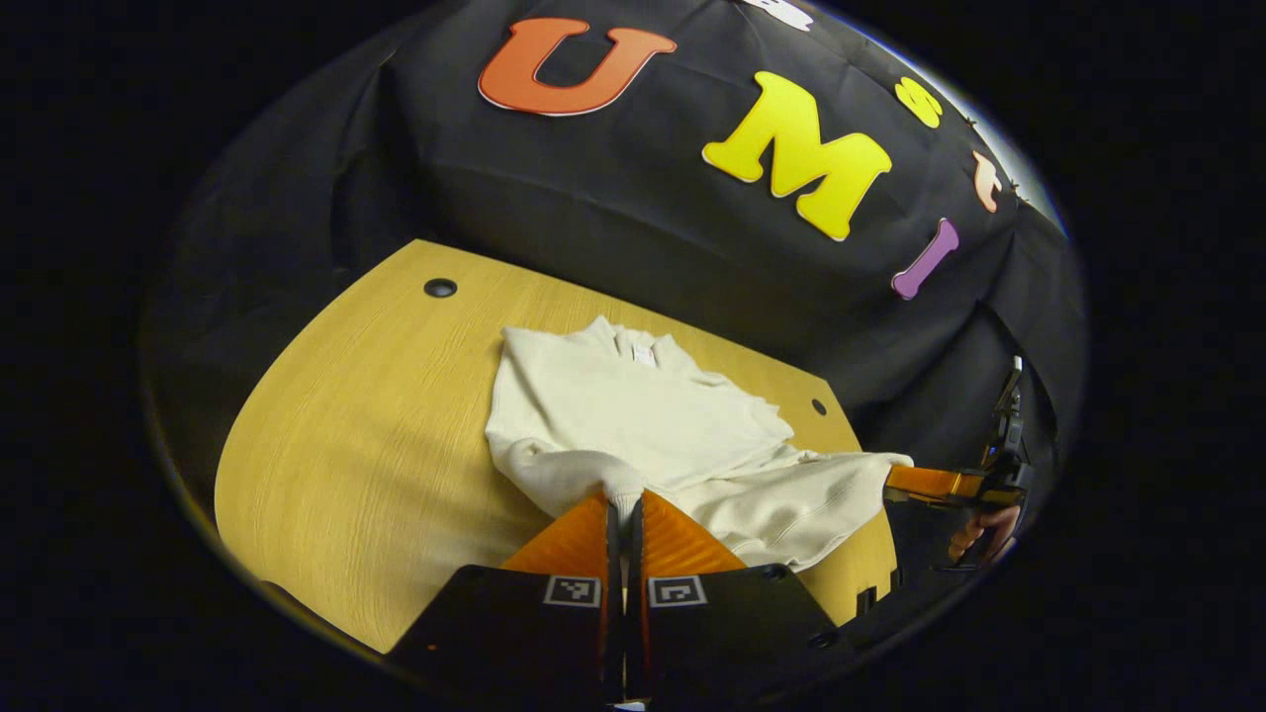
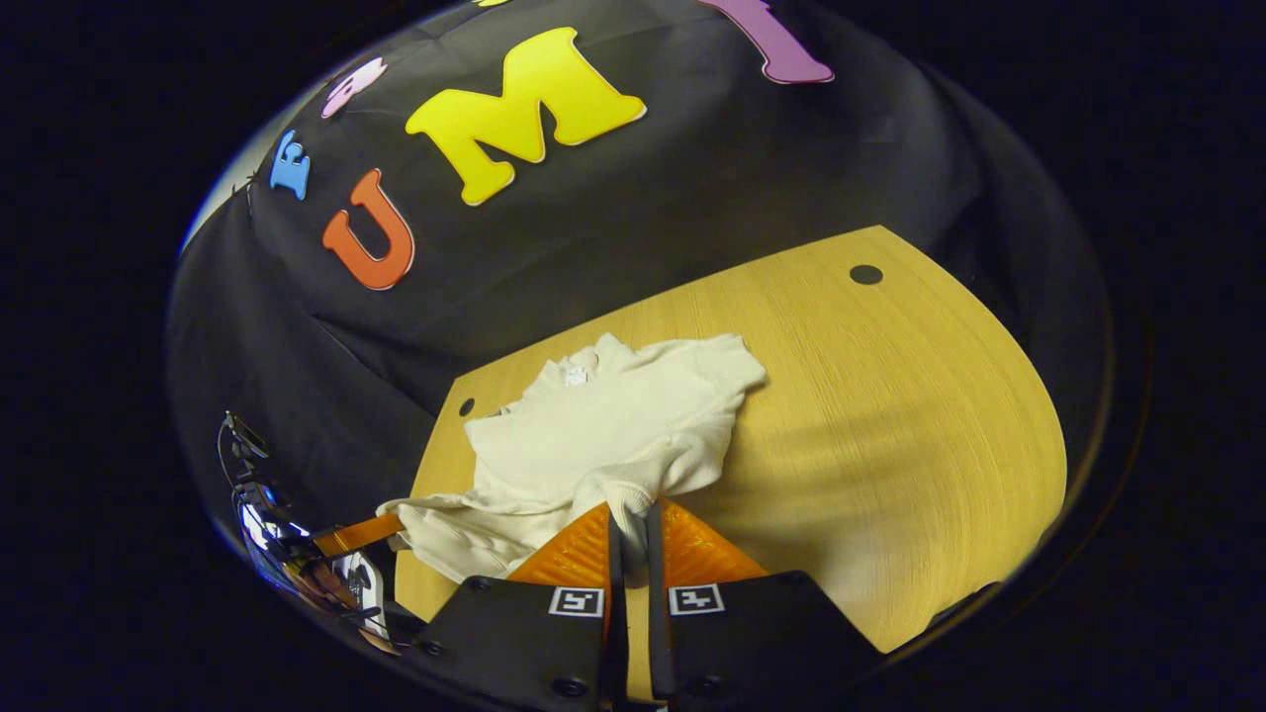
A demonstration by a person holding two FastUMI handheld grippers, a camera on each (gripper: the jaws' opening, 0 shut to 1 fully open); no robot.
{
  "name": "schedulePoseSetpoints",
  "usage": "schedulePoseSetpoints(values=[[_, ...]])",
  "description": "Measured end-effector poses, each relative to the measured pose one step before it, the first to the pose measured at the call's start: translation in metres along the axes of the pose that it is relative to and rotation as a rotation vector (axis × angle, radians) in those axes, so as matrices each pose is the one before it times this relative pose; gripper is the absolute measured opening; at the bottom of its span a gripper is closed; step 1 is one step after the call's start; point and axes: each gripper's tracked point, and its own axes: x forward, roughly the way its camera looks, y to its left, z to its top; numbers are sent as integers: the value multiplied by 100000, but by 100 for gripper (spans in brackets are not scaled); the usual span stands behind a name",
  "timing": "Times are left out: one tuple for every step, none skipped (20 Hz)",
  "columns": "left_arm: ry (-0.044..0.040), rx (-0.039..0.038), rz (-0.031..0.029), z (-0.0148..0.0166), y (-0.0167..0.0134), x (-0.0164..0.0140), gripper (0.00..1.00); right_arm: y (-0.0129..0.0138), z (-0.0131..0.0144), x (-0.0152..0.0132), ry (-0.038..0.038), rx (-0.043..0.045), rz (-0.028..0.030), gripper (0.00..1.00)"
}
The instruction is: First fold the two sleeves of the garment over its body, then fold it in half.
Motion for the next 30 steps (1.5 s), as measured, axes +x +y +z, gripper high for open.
schedulePoseSetpoints(values=[[-2015,-674,-984,1794,-343,518,4,576,1271,290,-1040,-238,820,10],[-2015,-183,-512,1647,-145,592,4,509,1482,412,-1192,-323,980,10],[-1504,517,-159,1648,-282,579,4,467,1561,616,-1310,-142,691,9],[-1773,746,-587,1732,-173,617,4,656,1623,624,-936,-219,981,9],[-1587,358,-793,1695,-130,676,4,504,1526,689,-681,409,647,9],[-1761,414,-888,1625,-90,817,4,430,1359,986,-289,563,597,9],[-1223,68,-507,1619,-222,977,4,421,1442,1092,-692,158,489,9],[-639,2,-563,1325,93,1348,4,256,1220,1259,-326,13,118,9],[-182,289,-55,882,243,1353,4,152,1084,1352,-130,375,-129,9],[141,136,268,770,492,1511,4,6,942,1514,-6,716,-153,9],[-29,-373,46,595,431,1674,4,-145,807,1606,137,719,-678,9],[-546,-25,428,515,674,1707,3,-441,566,1795,104,184,-836,9],[-586,-176,486,406,841,1550,4,-555,346,1723,239,516,-1031,9],[-42,-853,339,40,822,1545,4,-651,30,1847,972,795,-736,9],[-121,-784,279,-109,809,1444,4,-662,14,1767,523,183,-891,9],[537,-169,903,-346,982,1411,4,-892,-208,1860,1003,163,-1053,9],[543,-571,899,-585,1038,1417,4,-822,-191,1763,963,1085,-850,9],[891,-1247,322,-600,881,1436,4,-953,-280,1651,1053,1603,-1233,9],[417,-1813,-158,-525,544,1505,4,-821,-211,1486,602,2432,-795,9],[624,-961,-264,-424,336,1372,4,-874,-274,1368,722,1098,-1407,9],[793,312,317,-523,543,1287,4,-738,-262,1139,633,1284,-975,10],[776,1089,884,-459,507,1236,3,-679,-270,1026,95,1309,-618,9],[1086,1218,777,-618,388,1224,3,-726,-263,967,-92,370,-1585,9],[983,789,1063,-582,309,1074,4,-764,-387,885,23,-391,-2015,9],[894,1005,1082,-445,274,880,4,-274,-285,555,-1475,-1897,-1581,10],[641,1731,1951,-304,314,653,4,-380,-226,954,-1743,-2196,-1727,9],[339,2213,1724,-169,224,571,4,-258,-227,869,-1993,-2345,-1903,10],[-517,880,924,-103,137,487,12,-303,-311,612,-1913,-1070,-2424,9],[-708,252,698,54,-29,374,4,-129,-240,402,-741,-178,-1953,12],[-620,-164,-189,71,-96,242,5,21,-204,203,-465,314,-1210,14]])
